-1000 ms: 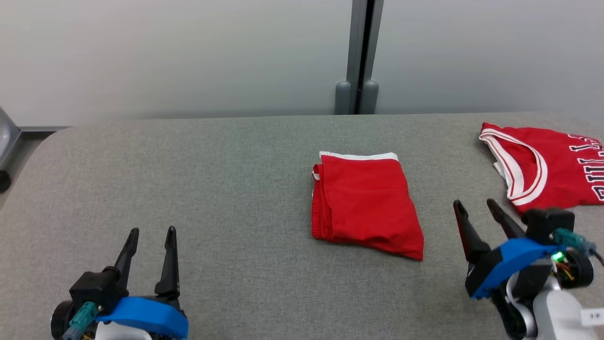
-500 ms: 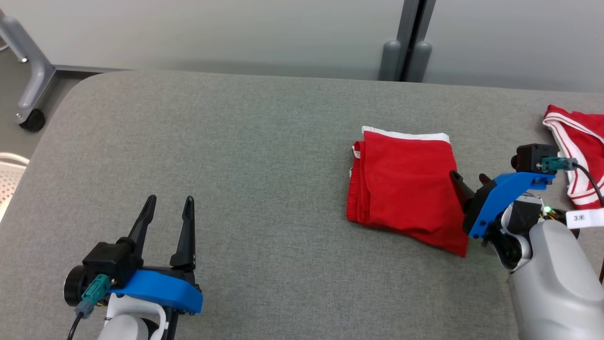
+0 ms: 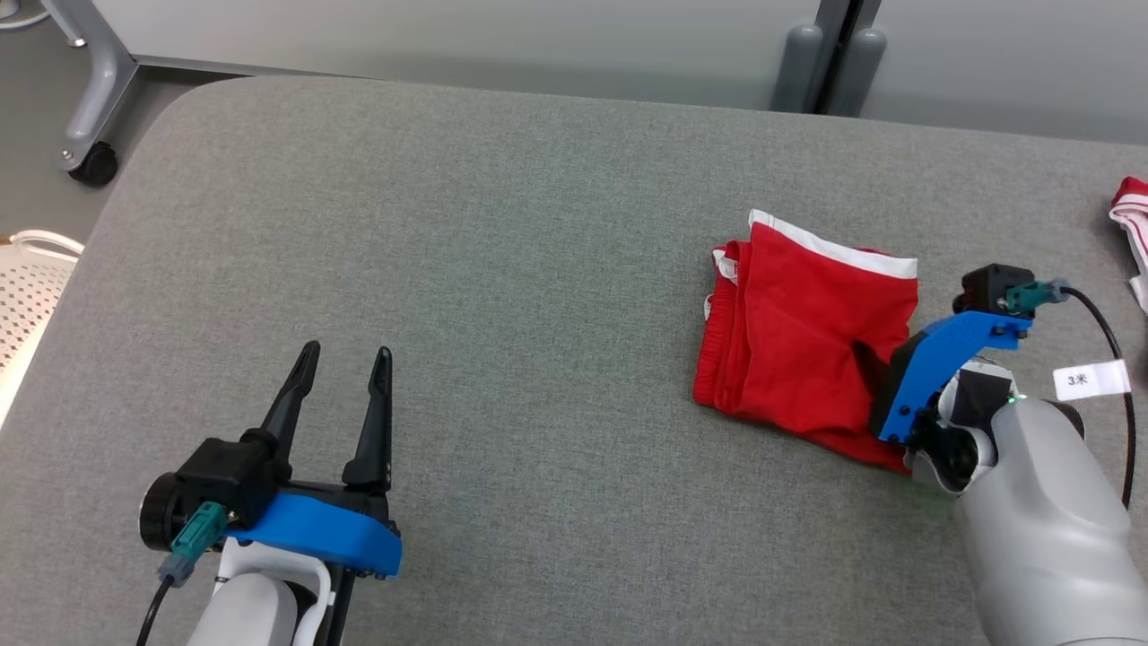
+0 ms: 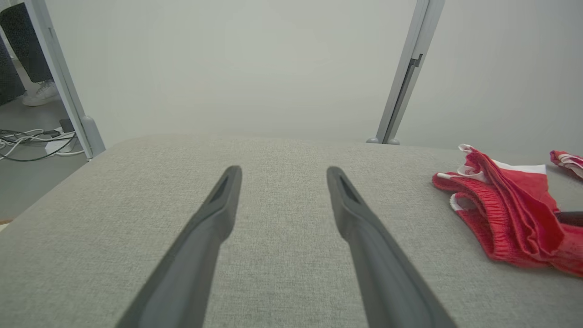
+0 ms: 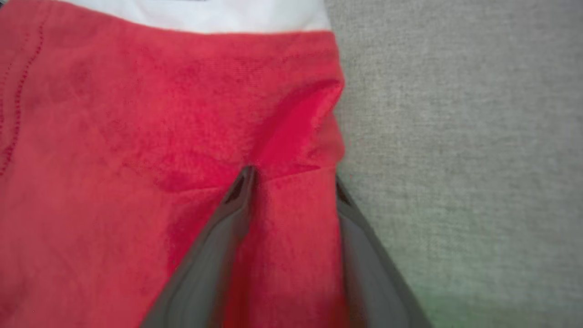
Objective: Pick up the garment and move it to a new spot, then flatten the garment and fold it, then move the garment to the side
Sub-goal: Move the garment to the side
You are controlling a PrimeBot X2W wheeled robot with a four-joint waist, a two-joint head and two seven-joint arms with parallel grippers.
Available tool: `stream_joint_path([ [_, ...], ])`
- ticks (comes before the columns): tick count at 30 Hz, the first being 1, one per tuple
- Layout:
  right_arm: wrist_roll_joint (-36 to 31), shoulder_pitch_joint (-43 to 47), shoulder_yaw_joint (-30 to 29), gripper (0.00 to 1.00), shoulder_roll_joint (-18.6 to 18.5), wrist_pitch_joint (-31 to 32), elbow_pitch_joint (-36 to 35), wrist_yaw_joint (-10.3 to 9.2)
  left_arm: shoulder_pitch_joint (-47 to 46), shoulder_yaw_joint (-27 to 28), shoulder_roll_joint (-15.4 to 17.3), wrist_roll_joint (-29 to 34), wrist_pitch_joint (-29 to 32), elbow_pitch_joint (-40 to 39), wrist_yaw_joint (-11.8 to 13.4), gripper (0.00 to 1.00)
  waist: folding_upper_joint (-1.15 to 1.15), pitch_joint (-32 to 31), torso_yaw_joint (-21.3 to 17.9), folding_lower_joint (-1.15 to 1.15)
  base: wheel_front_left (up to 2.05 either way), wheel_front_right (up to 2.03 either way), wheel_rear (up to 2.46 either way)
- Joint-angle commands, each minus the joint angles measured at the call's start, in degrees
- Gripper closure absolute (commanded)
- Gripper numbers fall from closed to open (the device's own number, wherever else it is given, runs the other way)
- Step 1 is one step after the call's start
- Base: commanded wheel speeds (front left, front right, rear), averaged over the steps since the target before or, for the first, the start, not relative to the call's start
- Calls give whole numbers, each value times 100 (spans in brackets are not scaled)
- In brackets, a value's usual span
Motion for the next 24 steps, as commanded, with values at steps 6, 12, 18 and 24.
stream_joint_path([
  [6, -129, -271, 1179, 100, -566, -59, -310, 1, -144, -34, -20, -48, -89, 61, -6, 0, -1, 41, -133, 0, 0, 0, 0],
  [12, 184, -763, 2653, 100, -1483, -13, -1033, 1, -184, -6, -41, -106, -178, -69, 21, 0, -1, 288, -415, 0, 0, 0, 0],
  [18, 743, -1418, 3638, 100, -2420, 383, -1682, 1, -358, 2, -22, -128, -245, -258, -5, 0, -1, 653, -815, 0, 0, 0, 0],
  [24, 1112, -1929, 4072, 100, -3267, 932, -2345, 1, -623, -15, 42, -72, -296, -348, -34, 0, -1, 933, -1324, 0, 0, 0, 0],
])
